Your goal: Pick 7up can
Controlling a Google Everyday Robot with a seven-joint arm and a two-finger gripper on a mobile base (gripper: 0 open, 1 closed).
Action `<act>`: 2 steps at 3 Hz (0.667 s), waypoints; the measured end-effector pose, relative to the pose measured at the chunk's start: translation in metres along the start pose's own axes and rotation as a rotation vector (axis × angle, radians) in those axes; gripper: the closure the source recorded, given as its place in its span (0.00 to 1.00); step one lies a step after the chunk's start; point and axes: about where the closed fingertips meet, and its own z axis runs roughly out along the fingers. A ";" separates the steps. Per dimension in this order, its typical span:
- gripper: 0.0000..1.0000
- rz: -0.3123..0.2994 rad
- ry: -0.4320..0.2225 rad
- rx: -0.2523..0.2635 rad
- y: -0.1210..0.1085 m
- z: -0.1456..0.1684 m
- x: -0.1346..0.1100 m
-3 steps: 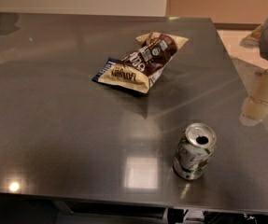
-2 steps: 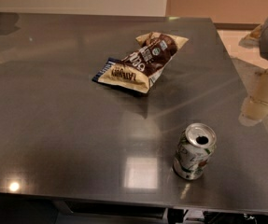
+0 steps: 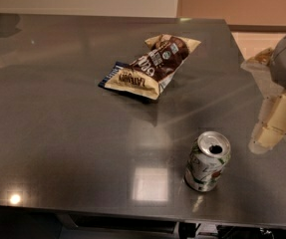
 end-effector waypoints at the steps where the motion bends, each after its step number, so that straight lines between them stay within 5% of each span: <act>1: 0.00 -0.028 -0.061 -0.044 0.015 0.014 -0.002; 2: 0.00 -0.067 -0.123 -0.085 0.030 0.029 -0.006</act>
Offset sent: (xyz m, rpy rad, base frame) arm -0.0334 0.0321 -0.0517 0.1886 0.0648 0.1847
